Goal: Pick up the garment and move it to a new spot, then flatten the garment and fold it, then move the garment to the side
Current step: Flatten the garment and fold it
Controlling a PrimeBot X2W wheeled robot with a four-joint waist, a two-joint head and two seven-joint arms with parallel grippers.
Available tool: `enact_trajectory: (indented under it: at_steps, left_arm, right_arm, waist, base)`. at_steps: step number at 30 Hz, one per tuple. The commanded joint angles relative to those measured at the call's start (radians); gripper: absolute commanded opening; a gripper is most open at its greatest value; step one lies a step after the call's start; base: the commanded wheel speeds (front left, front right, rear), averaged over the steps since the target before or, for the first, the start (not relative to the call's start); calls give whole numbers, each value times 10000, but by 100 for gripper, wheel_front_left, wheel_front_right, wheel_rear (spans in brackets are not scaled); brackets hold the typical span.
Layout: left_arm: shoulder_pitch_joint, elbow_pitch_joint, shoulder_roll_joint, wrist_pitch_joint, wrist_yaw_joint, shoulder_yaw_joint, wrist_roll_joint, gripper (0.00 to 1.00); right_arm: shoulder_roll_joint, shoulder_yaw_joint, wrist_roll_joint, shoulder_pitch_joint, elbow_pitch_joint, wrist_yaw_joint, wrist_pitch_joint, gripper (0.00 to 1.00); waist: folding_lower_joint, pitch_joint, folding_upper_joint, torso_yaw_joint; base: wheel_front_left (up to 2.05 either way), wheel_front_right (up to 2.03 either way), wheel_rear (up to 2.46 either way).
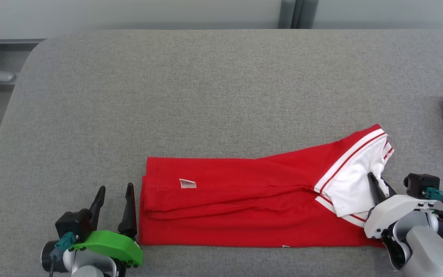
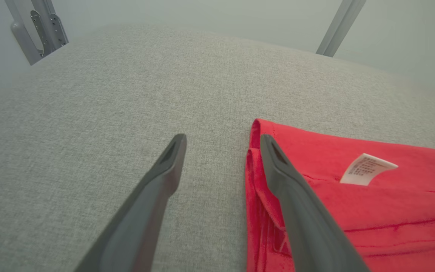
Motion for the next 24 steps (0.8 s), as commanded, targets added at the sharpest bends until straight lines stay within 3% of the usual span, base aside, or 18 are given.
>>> enact_trajectory:
  at_steps: [1,9,13,21,24]
  left_arm:
    - [7,-38,21,7,-24,-35,-34,100]
    - [112,-210,21,7,-24,-332,-129,100]
    - [208,-182,21,7,-25,-434,-178,100]
    - [391,-65,22,7,-25,-528,-327,100]
    - [425,-25,24,7,-25,-654,-372,100]
  right_arm:
    - [-91,-46,9,160,75,-10,140,0]
    - [-790,-1644,-545,31,-375,-14,93,0]
    - [-754,-1928,-934,113,-753,-14,93,0]
    - [-160,-246,-847,425,-2314,-7,93,0]
    - [49,925,-576,514,-2966,-7,93,0]
  waist:
    - [1,-72,0,-49]
    - [1,-303,0,-305]
    - [1,-433,0,-485]
    - [1,-661,0,-765]
    - [1,-772,0,-766]
  base:
    - [0,0,0]
    - [0,0,0]
    - [0,0,0]
    - [0,0,0]
    - [0,0,0]
